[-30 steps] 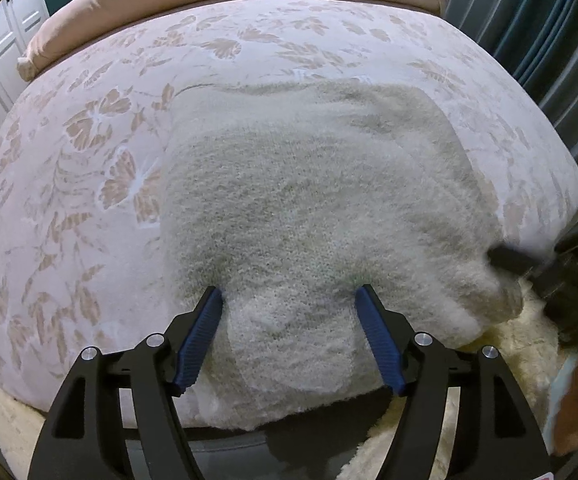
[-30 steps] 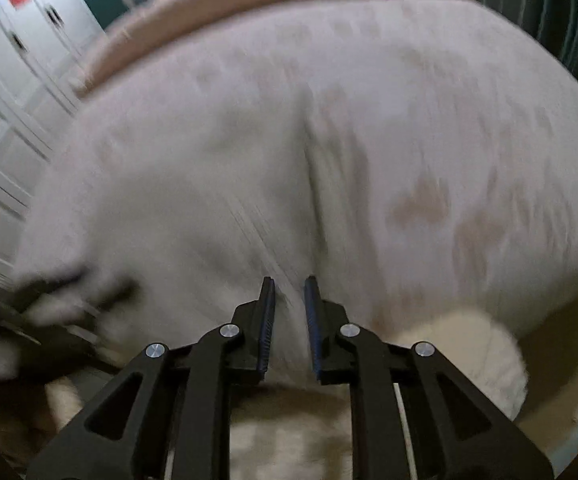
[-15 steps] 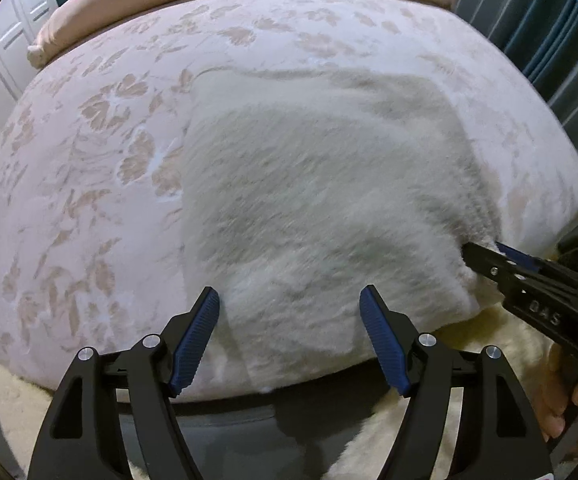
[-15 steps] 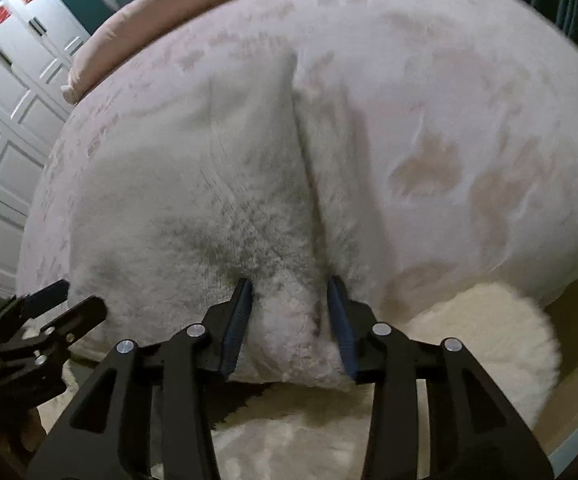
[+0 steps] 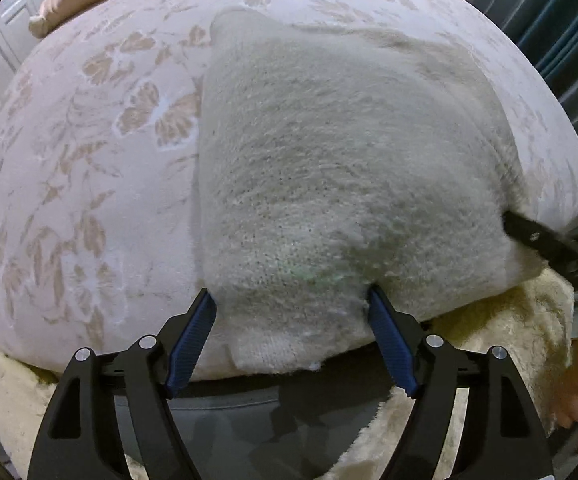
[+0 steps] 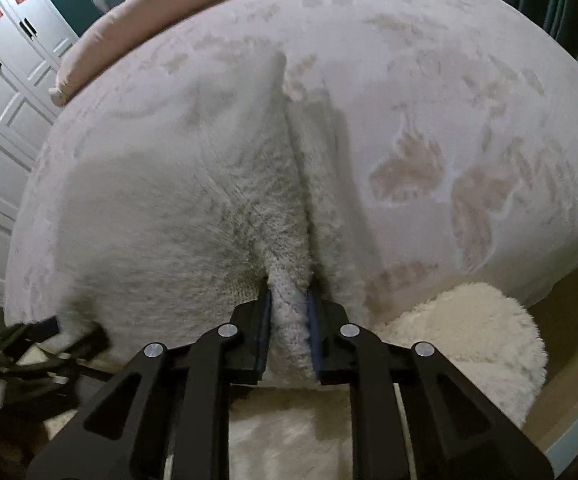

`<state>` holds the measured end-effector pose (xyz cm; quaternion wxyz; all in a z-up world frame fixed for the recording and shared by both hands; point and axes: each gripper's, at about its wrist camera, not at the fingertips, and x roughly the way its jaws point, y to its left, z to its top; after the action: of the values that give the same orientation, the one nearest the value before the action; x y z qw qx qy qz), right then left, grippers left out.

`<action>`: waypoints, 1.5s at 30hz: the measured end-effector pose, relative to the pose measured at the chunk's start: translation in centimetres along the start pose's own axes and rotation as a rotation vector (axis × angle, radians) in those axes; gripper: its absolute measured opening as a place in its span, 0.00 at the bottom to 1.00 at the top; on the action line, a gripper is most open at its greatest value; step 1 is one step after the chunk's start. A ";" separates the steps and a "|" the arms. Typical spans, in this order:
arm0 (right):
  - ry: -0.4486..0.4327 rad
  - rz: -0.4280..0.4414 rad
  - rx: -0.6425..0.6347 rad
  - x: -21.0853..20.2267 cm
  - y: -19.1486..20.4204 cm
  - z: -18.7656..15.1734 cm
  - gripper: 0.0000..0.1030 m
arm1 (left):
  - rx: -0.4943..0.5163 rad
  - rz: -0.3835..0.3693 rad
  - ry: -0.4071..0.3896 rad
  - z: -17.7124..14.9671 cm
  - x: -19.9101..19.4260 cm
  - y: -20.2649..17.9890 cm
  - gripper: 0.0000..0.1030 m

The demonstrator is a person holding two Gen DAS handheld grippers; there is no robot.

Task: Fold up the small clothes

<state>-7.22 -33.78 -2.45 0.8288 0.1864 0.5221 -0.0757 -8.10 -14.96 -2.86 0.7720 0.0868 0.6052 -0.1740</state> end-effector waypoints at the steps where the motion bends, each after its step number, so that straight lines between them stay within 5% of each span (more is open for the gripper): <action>1: -0.008 0.008 0.008 -0.9 0.1 0.1 0.18 | -0.005 -0.003 0.001 -0.1 0.0 0.1 0.73; 6: -0.077 0.000 -0.040 -4.2 2.0 -0.1 0.18 | -0.028 -0.022 0.004 -0.1 -0.9 0.8 0.73; 10: -0.109 0.092 -0.128 -6.0 5.6 1.0 0.18 | -0.091 -0.049 -0.031 -0.2 -3.6 2.5 0.72; 15: -0.098 0.180 -0.243 -4.3 11.5 2.0 0.18 | -0.183 0.012 -0.091 -0.8 -6.5 6.3 0.72; 19: 0.144 0.192 -0.317 4.0 14.6 -0.5 0.18 | -0.235 0.050 -0.116 -0.7 -7.2 8.5 0.72; 22: 0.107 0.185 -0.361 3.4 15.0 -1.5 0.18 | -0.242 0.030 -0.125 -0.1 -7.3 9.1 0.72; 25: 0.050 0.228 -0.240 -0.2 12.8 0.0 0.18 | -0.220 0.007 -0.129 0.2 -7.3 8.1 0.72; 28: -0.050 0.097 -0.169 -2.1 9.2 0.4 0.18 | -0.179 -0.024 -0.121 0.9 -6.7 6.4 0.72; 31: 0.061 -0.042 -0.122 2.3 5.4 -0.1 0.15 | -0.112 -0.045 -0.118 1.6 -5.7 3.9 0.72; 33: 0.079 0.008 -0.072 2.6 4.3 -0.1 0.15 | -0.079 -0.042 -0.109 2.0 -4.7 2.5 0.72; 36: -0.020 0.085 -0.002 -0.9 3.4 1.8 0.17 | -0.060 -0.043 -0.086 2.3 -3.7 1.5 0.72; 40: -0.101 0.047 0.009 -1.3 2.5 4.4 0.47 | -0.054 -0.036 -0.077 2.6 -2.8 0.6 0.72; 42: -0.053 0.029 0.001 0.8 2.3 5.2 0.47 | -0.047 -0.030 -0.064 2.8 -2.3 0.1 0.72; 45: -0.002 0.089 0.024 3.3 1.8 5.4 0.20 | -0.040 0.005 -0.065 3.0 -1.9 -0.3 0.73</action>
<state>-0.73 -33.99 -2.89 0.8296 0.2194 0.5114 -0.0455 -5.88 -16.00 -0.21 0.7933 0.0669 0.5828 -0.1627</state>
